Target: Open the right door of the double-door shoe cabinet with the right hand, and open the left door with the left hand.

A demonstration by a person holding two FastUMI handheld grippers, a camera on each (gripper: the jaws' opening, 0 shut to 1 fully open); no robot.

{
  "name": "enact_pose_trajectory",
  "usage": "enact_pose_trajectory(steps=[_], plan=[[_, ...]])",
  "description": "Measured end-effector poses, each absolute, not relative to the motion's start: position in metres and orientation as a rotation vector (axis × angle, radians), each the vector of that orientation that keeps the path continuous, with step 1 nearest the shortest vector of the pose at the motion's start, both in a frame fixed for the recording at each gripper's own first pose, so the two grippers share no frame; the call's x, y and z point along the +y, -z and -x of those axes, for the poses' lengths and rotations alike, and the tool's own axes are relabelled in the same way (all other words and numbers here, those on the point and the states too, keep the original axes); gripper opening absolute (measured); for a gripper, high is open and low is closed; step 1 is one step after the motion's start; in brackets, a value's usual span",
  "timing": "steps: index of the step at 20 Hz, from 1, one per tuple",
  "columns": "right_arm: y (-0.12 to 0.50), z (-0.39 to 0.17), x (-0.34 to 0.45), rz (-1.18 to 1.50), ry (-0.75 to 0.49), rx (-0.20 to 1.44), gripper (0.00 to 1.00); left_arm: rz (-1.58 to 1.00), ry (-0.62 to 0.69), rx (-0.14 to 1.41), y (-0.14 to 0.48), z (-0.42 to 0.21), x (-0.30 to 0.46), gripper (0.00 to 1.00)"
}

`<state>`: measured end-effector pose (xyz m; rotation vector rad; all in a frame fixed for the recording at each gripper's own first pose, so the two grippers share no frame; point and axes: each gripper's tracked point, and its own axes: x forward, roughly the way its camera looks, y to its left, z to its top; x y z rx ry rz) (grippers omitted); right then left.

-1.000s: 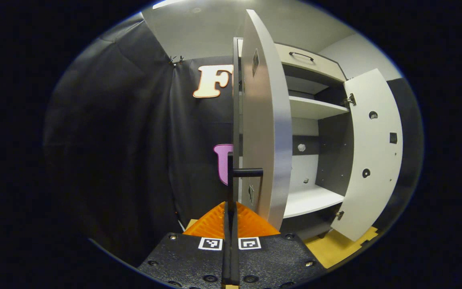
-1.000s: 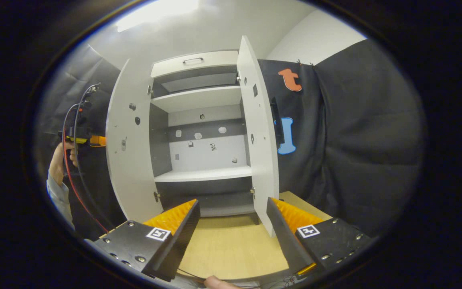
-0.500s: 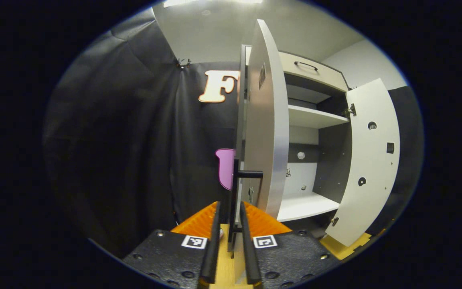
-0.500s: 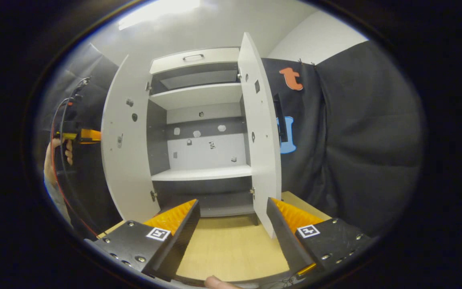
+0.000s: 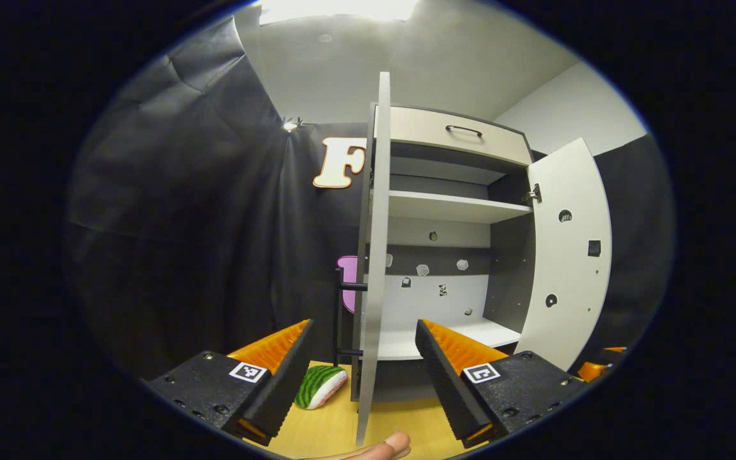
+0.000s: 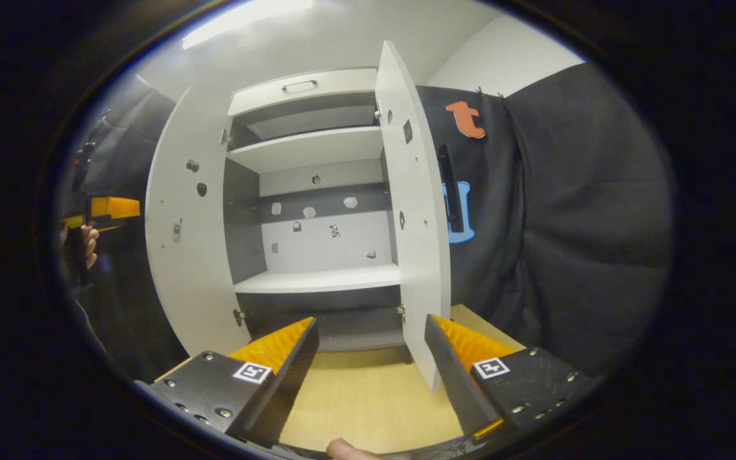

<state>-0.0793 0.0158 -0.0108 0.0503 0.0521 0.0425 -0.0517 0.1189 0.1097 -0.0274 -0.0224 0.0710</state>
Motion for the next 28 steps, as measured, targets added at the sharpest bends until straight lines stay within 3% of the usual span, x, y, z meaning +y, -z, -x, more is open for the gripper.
enact_pose_trajectory(steps=[5,8,9,11,18,21,23,26,28], plan=[[-0.014,0.076,0.022,-0.055,-0.059,0.021,0.99,-0.014,-0.064,0.009,-0.088,0.066,0.075,0.93],[-0.025,0.081,0.026,-0.05,-0.071,0.002,0.99,-0.019,-0.042,0.026,-0.068,0.072,0.054,0.99],[-0.026,0.083,0.028,-0.044,-0.074,0.0,0.99,-0.017,-0.047,0.021,-0.061,0.073,0.051,0.93],[-0.028,0.087,0.028,-0.037,-0.072,-0.01,0.99,-0.013,-0.038,0.029,-0.043,0.074,0.04,0.96],[0.001,0.114,0.022,-0.013,-0.046,-0.011,0.99,0.012,0.02,0.065,0.022,0.088,0.002,0.96],[-0.009,0.13,0.024,0.028,-0.035,-0.056,0.94,0.023,0.049,0.067,0.022,0.091,-0.012,0.96],[-0.022,0.14,0.028,0.037,-0.039,-0.104,0.99,0.016,0.032,0.047,0.014,0.094,-0.007,0.96],[-0.024,0.147,0.028,0.004,-0.048,-0.116,0.95,0.021,0.021,0.016,0.005,0.099,-0.005,0.94],[-0.026,0.149,0.028,0.002,-0.049,-0.118,0.99,0.008,0.02,0.004,0.002,0.1,-0.003,0.96]])
